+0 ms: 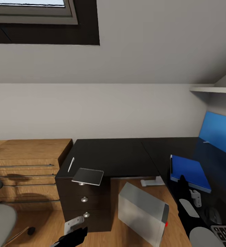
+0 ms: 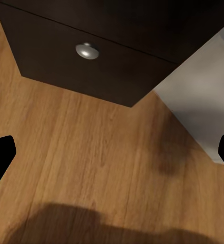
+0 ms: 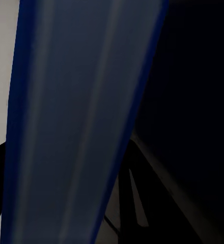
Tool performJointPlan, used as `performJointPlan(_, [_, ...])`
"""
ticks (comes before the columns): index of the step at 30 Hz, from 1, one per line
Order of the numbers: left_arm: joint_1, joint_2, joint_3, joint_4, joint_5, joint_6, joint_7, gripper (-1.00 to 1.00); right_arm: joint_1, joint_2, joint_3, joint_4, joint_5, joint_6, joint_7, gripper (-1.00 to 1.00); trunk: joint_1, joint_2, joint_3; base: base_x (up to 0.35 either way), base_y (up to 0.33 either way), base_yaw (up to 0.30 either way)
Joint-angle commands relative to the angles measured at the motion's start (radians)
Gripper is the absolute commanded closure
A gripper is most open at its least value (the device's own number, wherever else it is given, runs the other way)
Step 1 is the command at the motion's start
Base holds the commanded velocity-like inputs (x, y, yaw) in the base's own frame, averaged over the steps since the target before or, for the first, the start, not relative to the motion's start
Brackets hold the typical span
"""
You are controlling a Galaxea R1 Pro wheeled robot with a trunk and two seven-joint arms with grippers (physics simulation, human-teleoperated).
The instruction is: In the bedroom, organize the workspace by keeping the computer under the desk, ensuring the monitor is on the desk, placing the keyboard on the desk next to the monitor, placing the mouse on the desk next to the keyboard, moving the folder from the swivel chair onto the desk next to the mouse, stacking the notebook on top of the folder with the pen on top of the notebook, and positioning the swivel chair next to the desk.
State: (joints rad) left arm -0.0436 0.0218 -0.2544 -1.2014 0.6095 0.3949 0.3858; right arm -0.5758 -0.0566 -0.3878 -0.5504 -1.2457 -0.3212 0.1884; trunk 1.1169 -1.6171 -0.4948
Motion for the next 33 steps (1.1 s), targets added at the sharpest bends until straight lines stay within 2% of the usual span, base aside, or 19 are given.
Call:
performJointPlan(1, [-0.001, 0.001, -0.003, -0.001, 0.01, 0.001, 0.01, -1.0, -0.001, -0.002, 0.0, 0.001, -0.01, 0.0, 0.007, 1.0, 0.004, -0.008, -0.004, 0.0, 0.0, 0.0])
performJointPlan(10, [-0.001, 0.001, -0.003, -0.002, 0.01, 0.001, 0.01, -1.0, -0.001, 0.0, 0.0, 0.001, -0.01, -0.002, 0.007, 1.0, 0.038, -0.071, -0.033, 0.0, 0.0, 0.0])
performJointPlan(28, [-0.001, 0.003, -0.004, 0.0, 0.01, 0.001, 0.008, -1.0, -0.001, -0.005, 0.0, 0.0, -0.009, -0.002, 0.009, 1.0, 0.038, -0.071, -0.033, 0.0, 0.0, 0.0])
performJointPlan(33, [-0.001, 0.002, -0.005, 0.0, 0.009, 0.001, 0.008, -1.0, -0.001, -0.005, 0.0, 0.0, -0.009, -0.003, 0.009, 1.0, 0.038, -0.071, -0.036, 0.0, 0.0, -0.118])
